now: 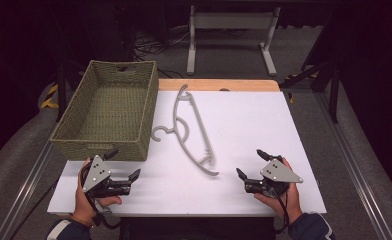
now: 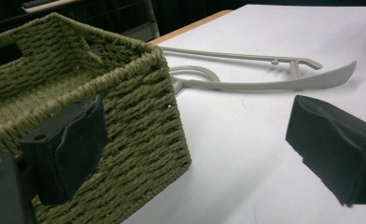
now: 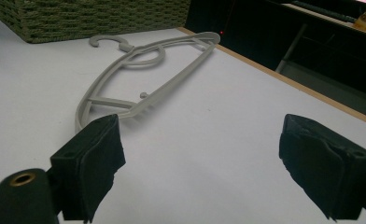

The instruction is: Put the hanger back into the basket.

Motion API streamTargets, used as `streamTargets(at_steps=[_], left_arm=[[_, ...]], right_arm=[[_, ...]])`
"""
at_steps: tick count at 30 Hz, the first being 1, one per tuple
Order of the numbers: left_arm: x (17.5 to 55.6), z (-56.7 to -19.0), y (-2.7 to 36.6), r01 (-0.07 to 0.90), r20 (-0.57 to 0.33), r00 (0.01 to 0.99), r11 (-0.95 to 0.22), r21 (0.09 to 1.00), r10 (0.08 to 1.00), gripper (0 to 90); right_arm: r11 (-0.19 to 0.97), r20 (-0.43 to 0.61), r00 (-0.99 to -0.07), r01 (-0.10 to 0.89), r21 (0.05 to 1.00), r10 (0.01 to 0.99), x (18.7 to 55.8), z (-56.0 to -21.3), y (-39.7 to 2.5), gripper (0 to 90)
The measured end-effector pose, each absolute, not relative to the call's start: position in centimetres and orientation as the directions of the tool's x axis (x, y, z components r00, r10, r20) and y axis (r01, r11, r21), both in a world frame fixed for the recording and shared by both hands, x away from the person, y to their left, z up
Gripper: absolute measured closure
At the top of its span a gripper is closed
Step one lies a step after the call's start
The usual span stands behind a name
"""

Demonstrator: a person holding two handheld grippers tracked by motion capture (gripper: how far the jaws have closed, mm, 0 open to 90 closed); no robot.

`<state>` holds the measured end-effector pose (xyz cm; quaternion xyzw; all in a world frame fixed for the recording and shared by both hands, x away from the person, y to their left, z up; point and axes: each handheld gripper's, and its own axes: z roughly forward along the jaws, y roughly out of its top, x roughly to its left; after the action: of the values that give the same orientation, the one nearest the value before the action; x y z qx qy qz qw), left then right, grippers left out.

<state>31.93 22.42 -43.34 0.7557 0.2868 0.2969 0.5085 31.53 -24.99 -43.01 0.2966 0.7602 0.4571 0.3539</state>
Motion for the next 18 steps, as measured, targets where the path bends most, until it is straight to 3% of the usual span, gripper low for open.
streamTargets(at_steps=[11,18], left_arm=[[33.6,-44.2,21.0,0.124,0.225,0.666,-0.402,0.907,0.712,9.2],[33.8,-44.7,20.5,0.155,0.206,0.661,-0.4,0.903,0.722,11.3]], right_arm=[[0.436,-0.221,-0.663,0.176,0.883,0.715,32.9,-43.4,-23.6,17.0],[0.464,-0.179,-0.707,0.232,0.855,0.685,34.5,-41.9,-21.6,26.3]])
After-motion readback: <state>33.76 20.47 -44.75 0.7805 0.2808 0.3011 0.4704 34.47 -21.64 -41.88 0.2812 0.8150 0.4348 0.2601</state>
